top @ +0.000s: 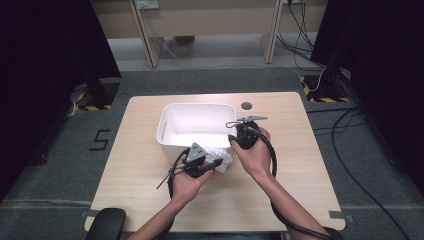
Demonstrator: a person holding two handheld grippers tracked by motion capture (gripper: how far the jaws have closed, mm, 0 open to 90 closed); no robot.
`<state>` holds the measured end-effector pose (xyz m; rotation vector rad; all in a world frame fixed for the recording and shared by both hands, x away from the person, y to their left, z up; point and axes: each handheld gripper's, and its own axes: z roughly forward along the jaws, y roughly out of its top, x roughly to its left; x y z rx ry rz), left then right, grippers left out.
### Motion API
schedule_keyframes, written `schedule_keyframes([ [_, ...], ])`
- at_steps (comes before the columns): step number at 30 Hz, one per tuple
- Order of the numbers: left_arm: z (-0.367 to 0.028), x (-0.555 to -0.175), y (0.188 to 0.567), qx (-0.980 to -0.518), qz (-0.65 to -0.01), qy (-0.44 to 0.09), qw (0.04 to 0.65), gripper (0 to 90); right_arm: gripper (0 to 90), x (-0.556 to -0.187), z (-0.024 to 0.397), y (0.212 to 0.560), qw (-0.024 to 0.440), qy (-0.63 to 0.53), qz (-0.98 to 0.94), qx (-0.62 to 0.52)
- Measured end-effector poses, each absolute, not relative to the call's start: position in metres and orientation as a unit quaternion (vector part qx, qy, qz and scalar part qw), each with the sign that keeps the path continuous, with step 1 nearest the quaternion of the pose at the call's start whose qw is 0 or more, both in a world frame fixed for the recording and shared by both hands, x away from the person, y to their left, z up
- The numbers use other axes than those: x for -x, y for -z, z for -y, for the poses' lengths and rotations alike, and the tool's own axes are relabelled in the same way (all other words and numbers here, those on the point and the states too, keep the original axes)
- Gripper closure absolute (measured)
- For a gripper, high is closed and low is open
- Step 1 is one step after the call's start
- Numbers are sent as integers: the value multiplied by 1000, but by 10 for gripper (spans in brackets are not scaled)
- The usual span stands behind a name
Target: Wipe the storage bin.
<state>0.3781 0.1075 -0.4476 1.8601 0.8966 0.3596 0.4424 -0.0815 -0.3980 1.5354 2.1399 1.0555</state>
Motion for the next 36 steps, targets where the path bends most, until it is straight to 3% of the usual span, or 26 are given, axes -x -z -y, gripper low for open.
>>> schedule_keyframes([
  [36, -84, -379, 448, -782, -348, -151, 495, 751, 673, -445, 82, 397, 139, -374, -738, -543],
])
